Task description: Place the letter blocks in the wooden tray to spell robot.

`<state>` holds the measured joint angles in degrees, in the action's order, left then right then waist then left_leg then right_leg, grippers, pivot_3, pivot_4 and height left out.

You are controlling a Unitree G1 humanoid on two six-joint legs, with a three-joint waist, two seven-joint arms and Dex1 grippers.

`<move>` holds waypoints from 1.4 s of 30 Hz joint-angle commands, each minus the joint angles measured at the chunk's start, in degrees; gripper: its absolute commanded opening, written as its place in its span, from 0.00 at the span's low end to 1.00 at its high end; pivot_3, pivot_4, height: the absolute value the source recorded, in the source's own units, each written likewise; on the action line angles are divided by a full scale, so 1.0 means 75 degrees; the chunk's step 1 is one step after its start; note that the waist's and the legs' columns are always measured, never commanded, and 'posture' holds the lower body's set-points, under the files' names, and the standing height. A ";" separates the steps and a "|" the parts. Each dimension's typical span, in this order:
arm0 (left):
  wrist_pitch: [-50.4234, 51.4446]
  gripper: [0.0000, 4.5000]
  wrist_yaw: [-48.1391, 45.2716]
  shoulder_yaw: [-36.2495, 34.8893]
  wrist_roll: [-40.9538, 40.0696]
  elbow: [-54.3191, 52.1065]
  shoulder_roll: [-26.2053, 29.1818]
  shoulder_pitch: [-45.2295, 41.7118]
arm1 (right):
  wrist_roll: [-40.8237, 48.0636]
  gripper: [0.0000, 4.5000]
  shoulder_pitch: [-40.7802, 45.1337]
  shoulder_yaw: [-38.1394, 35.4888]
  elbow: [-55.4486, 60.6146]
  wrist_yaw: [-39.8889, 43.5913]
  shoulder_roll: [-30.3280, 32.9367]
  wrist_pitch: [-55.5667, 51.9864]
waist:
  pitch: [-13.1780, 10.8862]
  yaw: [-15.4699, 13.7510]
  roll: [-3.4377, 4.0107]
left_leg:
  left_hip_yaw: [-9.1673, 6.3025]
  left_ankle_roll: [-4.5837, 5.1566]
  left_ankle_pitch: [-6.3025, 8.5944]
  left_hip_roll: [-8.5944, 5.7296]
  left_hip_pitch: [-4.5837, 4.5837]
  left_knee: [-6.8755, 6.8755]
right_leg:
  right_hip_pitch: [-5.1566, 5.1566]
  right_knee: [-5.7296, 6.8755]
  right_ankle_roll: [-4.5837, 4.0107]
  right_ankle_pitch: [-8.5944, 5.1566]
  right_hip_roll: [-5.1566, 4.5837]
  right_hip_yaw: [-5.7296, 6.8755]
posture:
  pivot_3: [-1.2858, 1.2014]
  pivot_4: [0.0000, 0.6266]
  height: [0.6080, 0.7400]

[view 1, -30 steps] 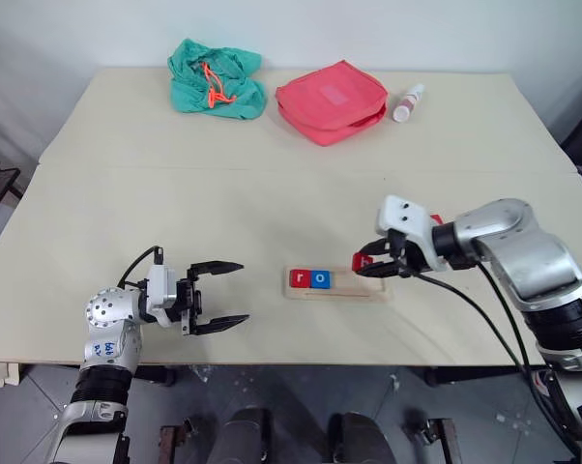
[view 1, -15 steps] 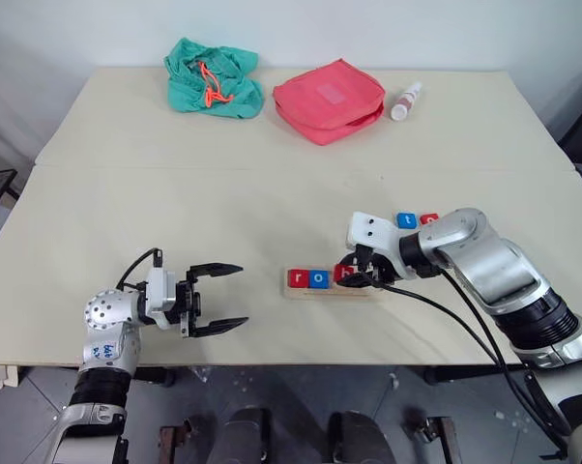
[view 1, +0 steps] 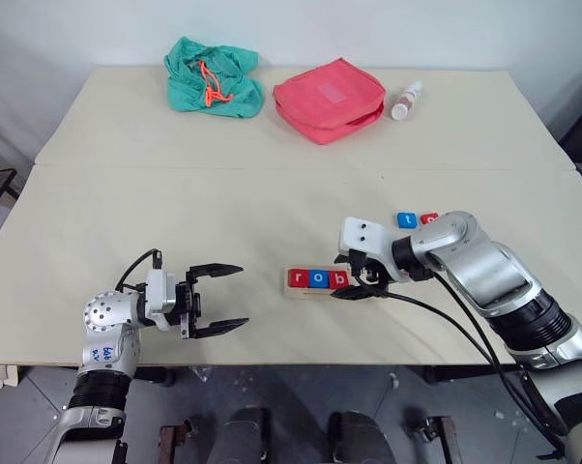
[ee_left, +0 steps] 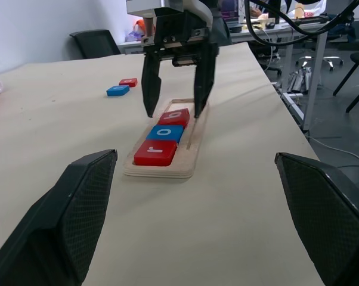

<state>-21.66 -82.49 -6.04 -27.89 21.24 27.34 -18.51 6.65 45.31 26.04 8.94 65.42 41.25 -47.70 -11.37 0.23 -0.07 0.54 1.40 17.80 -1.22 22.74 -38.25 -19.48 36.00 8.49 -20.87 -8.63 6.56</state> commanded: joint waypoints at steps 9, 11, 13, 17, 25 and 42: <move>-0.0141 1.00 0.0025 -0.0032 0.0000 0.0120 -0.0029 -0.0189 | 0.0330 0.99 -0.0465 -0.0779 0.0976 -0.0211 0.0564 -0.0394 | 0.0001 -0.0034 -0.0001 | -0.0007 0.0000 0.0000 -0.0002 0.0007 -0.0003 | -0.0001 0.0001 0.0000 0.0000 -0.0001 0.0002 | 0.52 0.24 1.00; -0.0149 1.00 0.0030 -0.0007 0.0017 0.0174 -0.0064 -0.0243 | 0.0617 0.99 -0.0763 -0.1161 0.1319 -0.0341 0.0555 -0.0606 | 0.0001 -0.0020 -0.0003 | -0.0008 0.0000 0.0000 -0.0004 0.0009 -0.0002 | -0.0001 0.0000 0.0000 0.0000 -0.0001 0.0004 | 0.52 0.24 1.00; -0.0164 1.00 0.0022 0.0006 0.0027 0.0236 -0.0080 -0.0288 | 0.0843 0.99 -0.1005 -0.1383 0.1614 -0.0344 0.0621 -0.0749 | 0.0001 -0.0017 -0.0003 | -0.0006 0.0000 0.0000 -0.0001 0.0012 -0.0001 | -0.0006 -0.0001 0.0000 0.0000 0.0000 0.0005 | 0.52 0.24 1.00; -0.0189 1.00 -0.0007 0.0021 0.0035 0.0319 -0.0105 -0.0359 | 0.1160 0.91 -0.1377 -0.1497 0.2057 -0.0346 0.0756 -0.0911 | 0.0002 -0.0016 -0.0003 | -0.0005 0.0000 0.0000 0.0001 0.0012 -0.0002 | -0.0006 0.0000 0.0000 0.0000 0.0001 0.0008 | 0.52 0.24 1.00; -0.0163 1.00 -0.0025 0.0003 0.0024 0.0285 -0.0078 -0.0345 | 0.1634 0.31 -0.1524 -0.1600 0.2101 -0.0646 0.0491 -0.0962 | 0.0002 -0.0015 -0.0003 | -0.0005 0.0000 0.0000 0.0000 0.0012 -0.0004 | -0.0005 0.0000 0.0000 0.0000 0.0000 0.0008 | 0.52 0.24 1.00; -0.0084 1.00 0.0152 -0.0072 -0.0034 -0.0157 0.0062 0.0030 | 0.1296 0.00 -0.1203 -0.0799 0.0952 -0.0832 0.0086 -0.0310 | 0.0003 -0.0013 -0.0005 | -0.0008 0.0001 0.0000 -0.0001 0.0016 -0.0010 | -0.0007 0.0001 0.0000 0.0000 0.0000 0.0009 | 0.52 0.24 1.00</move>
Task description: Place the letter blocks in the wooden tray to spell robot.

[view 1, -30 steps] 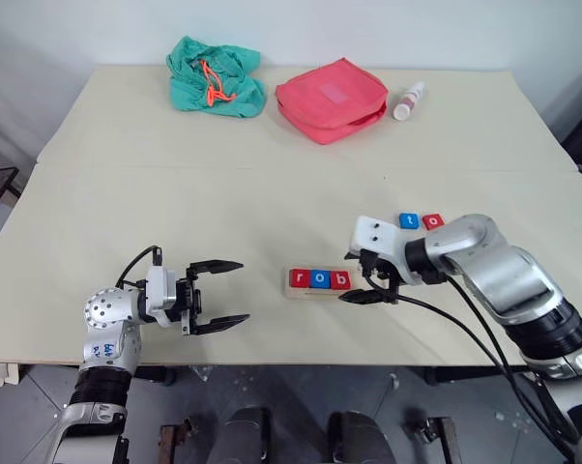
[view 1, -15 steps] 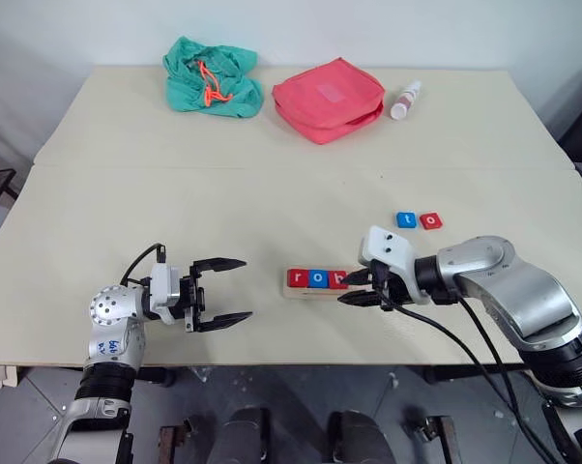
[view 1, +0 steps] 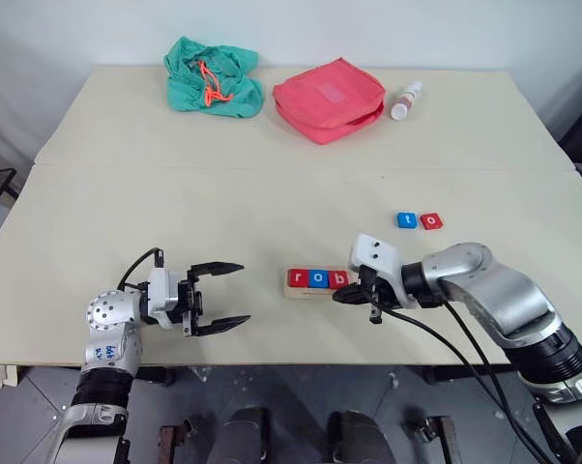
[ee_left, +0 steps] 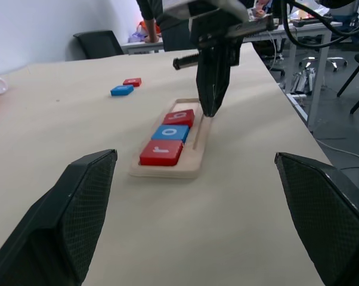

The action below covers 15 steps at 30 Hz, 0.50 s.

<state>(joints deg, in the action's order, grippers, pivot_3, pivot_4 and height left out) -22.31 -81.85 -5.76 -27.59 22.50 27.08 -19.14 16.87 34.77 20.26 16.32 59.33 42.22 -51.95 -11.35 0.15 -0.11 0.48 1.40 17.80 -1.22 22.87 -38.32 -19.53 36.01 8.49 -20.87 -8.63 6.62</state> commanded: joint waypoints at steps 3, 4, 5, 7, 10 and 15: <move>0.0009 1.00 0.0106 -0.0105 -0.0074 -0.0370 0.0108 0.0150 | -0.0111 0.00 0.0263 -0.0027 -0.0146 -0.0034 -0.0110 0.0349 | 0.0000 -0.0001 0.0000 | -0.0001 0.0000 0.0000 -0.0001 0.0000 -0.0002 | 0.0002 0.0000 0.0000 0.0000 0.0000 0.0000 | 0.52 0.24 1.00; 0.0009 1.00 0.0117 -0.0098 -0.0076 -0.0391 0.0105 0.0167 | -0.0119 0.00 0.0260 -0.0040 -0.0147 -0.0041 -0.0126 0.0378 | 0.0000 -0.0001 0.0000 | -0.0004 0.0000 0.0000 0.0001 0.0000 -0.0002 | 0.0001 0.0001 0.0000 0.0000 0.0001 0.0001 | 0.52 0.24 1.00; 0.0007 1.00 0.0127 -0.0092 -0.0071 -0.0387 0.0102 0.0165 | -0.0132 0.00 0.0267 -0.0050 -0.0162 -0.0050 -0.0147 0.0407 | 0.0000 -0.0001 0.0000 | -0.0005 0.0000 0.0000 0.0001 0.0000 -0.0001 | 0.0001 0.0001 0.0000 0.0000 0.0001 0.0001 | 0.52 0.24 1.00; -0.0002 1.00 0.0145 -0.0085 -0.0061 -0.0372 0.0086 0.0150 | -0.0141 0.00 0.0252 -0.0084 -0.0157 -0.0077 -0.0174 0.0436 | 0.0000 0.0001 0.0000 | -0.0004 0.0000 0.0000 0.0000 0.0000 -0.0001 | 0.0002 0.0001 0.0000 0.0000 0.0001 0.0001 | 0.52 0.24 1.00; -0.0016 1.00 0.0156 -0.0066 -0.0049 -0.0317 0.0062 0.0101 | -0.0175 0.00 0.0181 -0.0117 -0.0130 -0.0138 -0.0158 0.0469 | 0.0000 0.0000 0.0000 | -0.0004 0.0000 0.0000 0.0000 0.0000 -0.0002 | 0.0001 0.0001 0.0000 0.0000 0.0000 0.0002 | 0.52 0.24 1.00; -0.0049 1.00 0.0139 -0.0021 -0.0029 -0.0215 0.0010 0.0008 | -0.0181 0.00 -0.0066 -0.0270 0.0028 -0.0389 -0.0162 0.0581 | 0.0000 -0.0003 0.0000 | -0.0004 0.0000 0.0000 0.0000 0.0001 -0.0002 | 0.0001 0.0001 0.0000 0.0000 0.0000 0.0002 | 0.52 0.24 1.00</move>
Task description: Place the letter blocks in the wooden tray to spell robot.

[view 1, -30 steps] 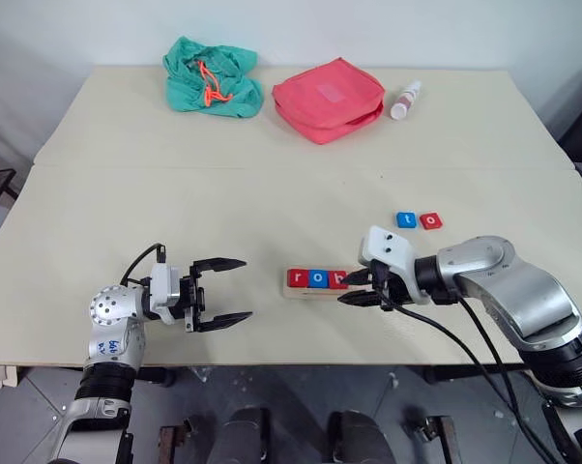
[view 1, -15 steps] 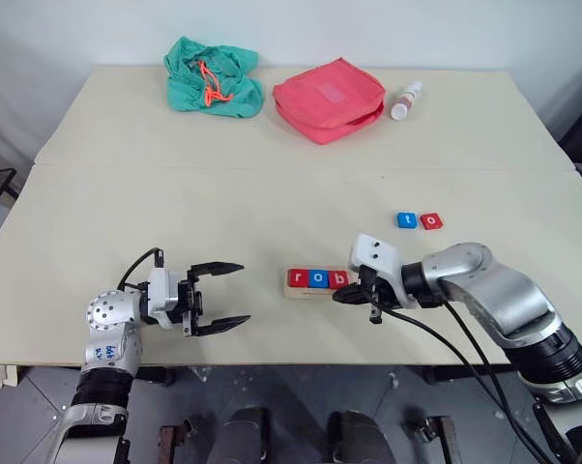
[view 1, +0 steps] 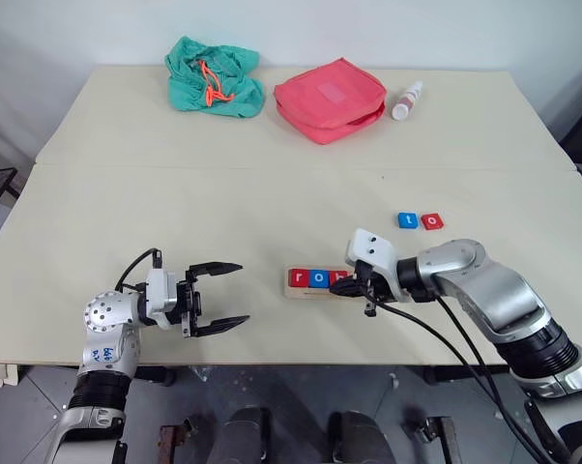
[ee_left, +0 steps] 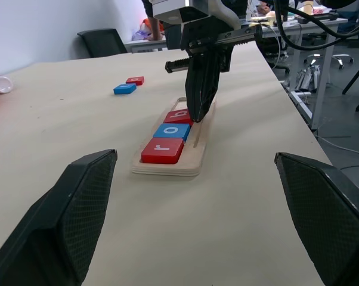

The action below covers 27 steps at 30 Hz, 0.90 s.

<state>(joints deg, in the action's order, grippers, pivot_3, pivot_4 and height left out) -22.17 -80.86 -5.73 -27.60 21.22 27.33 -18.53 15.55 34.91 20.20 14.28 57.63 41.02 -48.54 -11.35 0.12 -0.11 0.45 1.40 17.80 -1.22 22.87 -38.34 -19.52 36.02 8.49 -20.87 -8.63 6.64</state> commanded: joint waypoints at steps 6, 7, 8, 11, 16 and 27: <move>-0.0083 1.00 -0.0022 0.0010 -0.0010 0.0046 -0.0092 -0.0174 | 0.0077 0.00 -0.0170 -0.0623 0.0375 -0.0597 -0.0138 0.0267 | 0.0000 0.0004 0.0000 | 0.0003 0.0000 0.0000 0.0001 0.0000 0.0000 | -0.0001 0.0000 0.0000 0.0000 0.0000 0.0000 | 0.52 0.24 1.00; -0.0087 1.00 -0.0021 0.0012 -0.0009 0.0068 -0.0108 -0.0201 | 0.0268 0.00 -0.0189 -0.0765 0.0541 -0.0546 -0.0124 0.0149 | 0.0000 -0.0008 0.0000 | 0.0003 0.0000 0.0000 0.0000 0.0000 0.0000 | -0.0001 0.0000 0.0000 0.0000 0.0000 0.0000 | 0.52 0.24 1.00; -0.0094 1.00 -0.0026 0.0010 -0.0008 0.0083 -0.0118 -0.0216 | 0.0478 0.00 -0.0217 -0.0884 0.0729 -0.0445 -0.0081 -0.0019 | 0.0000 -0.0006 0.0000 | 0.0002 0.0000 0.0000 -0.0001 0.0001 -0.0001 | -0.0001 0.0000 0.0000 0.0000 0.0000 0.0000 | 0.52 0.24 1.00; -0.0121 1.00 -0.0046 0.0012 0.0004 0.0124 -0.0134 -0.0228 | 0.0900 0.00 -0.0410 -0.1182 0.1231 -0.0155 0.0182 -0.0206 | 0.0000 -0.0005 0.0000 | 0.0000 0.0000 0.0000 0.0000 0.0002 0.0001 | -0.0001 0.0000 0.0000 0.0000 0.0000 0.0000 | 0.52 0.24 1.00; -0.0164 1.00 -0.0044 0.0019 0.0005 0.0148 -0.0172 -0.0218 | 0.1399 0.00 -0.0851 -0.1614 0.1674 0.0126 0.0733 -0.0366 | 0.0001 -0.0015 -0.0002 | -0.0002 0.0001 0.0000 -0.0002 0.0002 -0.0002 | 0.0003 -0.0002 0.0000 0.0000 -0.0001 0.0001 | 0.52 0.24 1.00; -0.0241 1.00 -0.0149 -0.0009 -0.0007 0.0365 -0.0217 -0.0305 | 0.1648 0.43 -0.2684 -0.4440 0.0499 -0.0802 0.0550 0.0612 | 0.0004 -0.0115 -0.0007 | 0.0003 0.0002 -0.0001 -0.0003 0.0003 -0.0003 | 0.0006 -0.0003 0.0000 0.0000 -0.0002 0.0002 | 0.52 0.24 1.00</move>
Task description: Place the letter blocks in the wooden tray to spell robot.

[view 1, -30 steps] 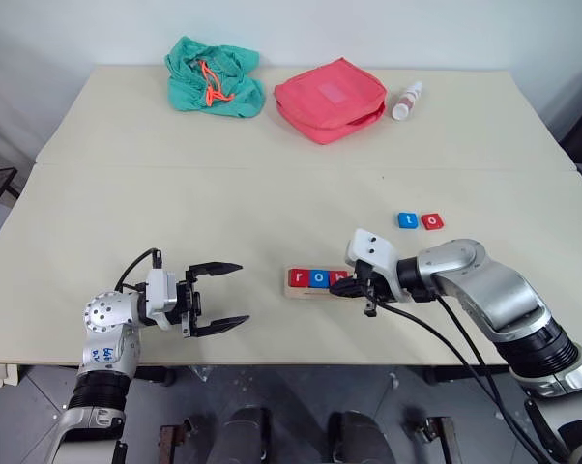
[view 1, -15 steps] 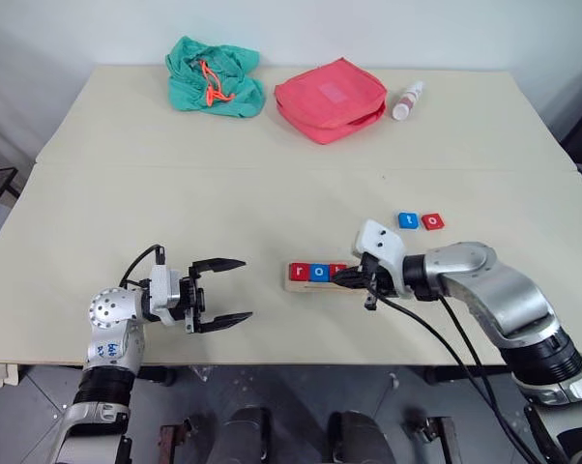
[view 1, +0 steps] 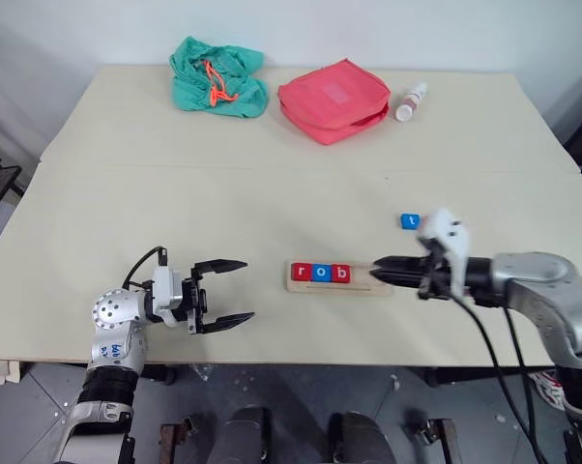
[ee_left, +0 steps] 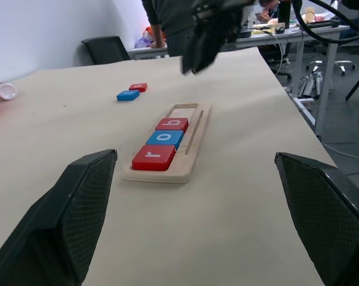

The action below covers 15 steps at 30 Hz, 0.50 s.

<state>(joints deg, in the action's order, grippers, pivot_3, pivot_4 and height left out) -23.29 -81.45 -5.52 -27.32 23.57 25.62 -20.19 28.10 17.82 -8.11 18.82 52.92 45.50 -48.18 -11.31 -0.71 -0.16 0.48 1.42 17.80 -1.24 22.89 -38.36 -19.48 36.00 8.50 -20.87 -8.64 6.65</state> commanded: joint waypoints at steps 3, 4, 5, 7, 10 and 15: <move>-0.0096 1.00 -0.0156 -0.0085 -0.0056 0.0231 0.0047 -0.0182 | -0.0067 0.66 -0.1045 -0.1418 -0.0383 -0.0443 -0.0127 0.1051 | 0.0000 -0.0026 0.0000 | 0.0009 0.0000 0.0000 0.0001 -0.0001 -0.0001 | 0.0000 0.0000 0.0000 0.0000 0.0000 0.0000 | 0.52 0.24 1.00; -0.0106 1.00 -0.0181 -0.0102 -0.0055 0.0299 0.0059 -0.0220 | -0.0087 0.74 -0.1191 -0.1582 -0.0436 -0.0535 -0.0153 0.1187 | 0.0000 -0.0039 0.0000 | 0.0013 0.0001 -0.0001 0.0001 -0.0001 -0.0003 | 0.0000 0.0000 0.0000 0.0000 0.0000 -0.0002 | 0.52 0.24 1.00; -0.0115 1.00 -0.0197 -0.0115 -0.0048 0.0360 0.0069 -0.0253 | -0.0093 0.81 -0.1330 -0.1735 -0.0479 -0.0624 -0.0183 0.1295 | 0.0000 -0.0053 0.0000 | 0.0015 0.0001 -0.0001 0.0002 -0.0002 -0.0004 | 0.0000 0.0000 0.0000 0.0000 0.0000 -0.0002 | 0.52 0.24 1.00; -0.0140 1.00 -0.0234 -0.0132 -0.0035 0.0482 0.0081 -0.0326 | -0.0220 0.97 -0.1587 -0.2050 -0.0681 -0.0919 -0.0292 0.1607 | 0.0000 -0.0064 0.0000 | 0.0019 0.0002 -0.0002 0.0003 -0.0002 -0.0006 | 0.0000 0.0000 0.0000 0.0000 0.0000 -0.0004 | 0.52 0.24 1.00; -0.0184 1.00 -0.0290 -0.0135 -0.0012 0.0685 0.0088 -0.0467 | -0.0551 0.99 -0.2019 -0.2466 -0.1028 -0.1430 -0.0485 0.2211 | 0.0000 -0.0071 0.0000 | 0.0019 0.0002 -0.0002 0.0004 -0.0005 -0.0006 | 0.0001 0.0002 0.0000 0.0000 0.0001 -0.0003 | 0.52 0.24 1.00; -0.0232 1.00 -0.0385 -0.0113 0.0027 0.0940 0.0068 -0.0683 | -0.0477 0.99 -0.2299 -0.2699 -0.1167 -0.1805 -0.0752 0.2386 | 0.0001 -0.0077 0.0001 | 0.0025 0.0004 -0.0003 0.0002 -0.0005 -0.0009 | 0.0000 0.0002 0.0000 0.0000 0.0000 -0.0006 | 0.52 0.24 1.00</move>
<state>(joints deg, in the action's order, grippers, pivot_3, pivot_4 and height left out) -24.22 -83.93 -5.86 -26.95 30.29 25.89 -24.60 23.97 0.83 -25.62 9.66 40.42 40.17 -31.41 -11.31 -1.29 -0.15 0.68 1.44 17.78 -1.21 22.86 -38.43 -19.47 36.02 8.50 -20.87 -8.64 6.61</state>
